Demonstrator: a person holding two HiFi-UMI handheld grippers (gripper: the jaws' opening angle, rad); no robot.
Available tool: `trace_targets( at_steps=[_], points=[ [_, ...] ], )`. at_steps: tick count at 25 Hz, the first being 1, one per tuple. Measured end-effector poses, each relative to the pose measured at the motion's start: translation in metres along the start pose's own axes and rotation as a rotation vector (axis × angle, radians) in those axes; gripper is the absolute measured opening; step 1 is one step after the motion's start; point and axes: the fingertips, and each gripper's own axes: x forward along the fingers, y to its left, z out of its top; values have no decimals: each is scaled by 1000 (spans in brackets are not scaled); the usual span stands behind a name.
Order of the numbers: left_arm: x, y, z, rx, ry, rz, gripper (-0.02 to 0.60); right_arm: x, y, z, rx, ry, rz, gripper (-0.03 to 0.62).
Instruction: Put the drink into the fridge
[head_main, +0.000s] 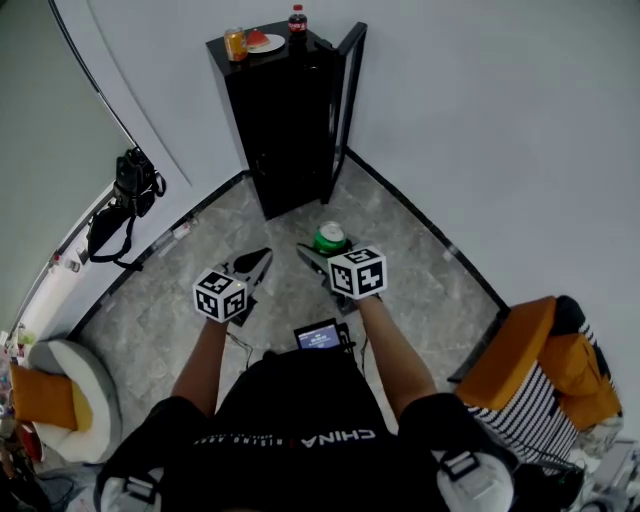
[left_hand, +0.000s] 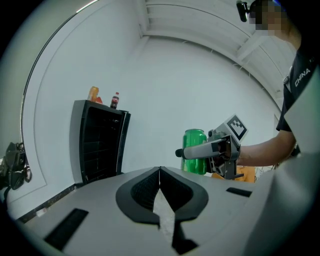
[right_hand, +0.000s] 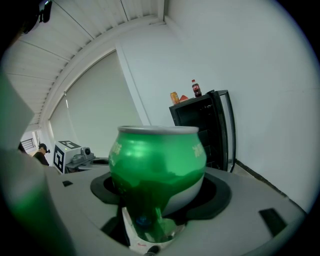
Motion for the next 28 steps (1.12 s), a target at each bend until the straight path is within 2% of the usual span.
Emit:
trace_targets(
  at_steps=[9,15,21,28],
  points=[
    [33,-17,5,-20,-16,58,12,-18,-41,2,14,6,33,345],
    [40,-20,-15,-47,5,103,12,-17,-59,-8,42,30,57,345],
    [48,1,-11,-63,-2,107,12,1,-71,-2,65,26,53,345],
    [67,54,-3,-91,-1,92,12,37,-84,15,76,23,27,345]
  ],
)
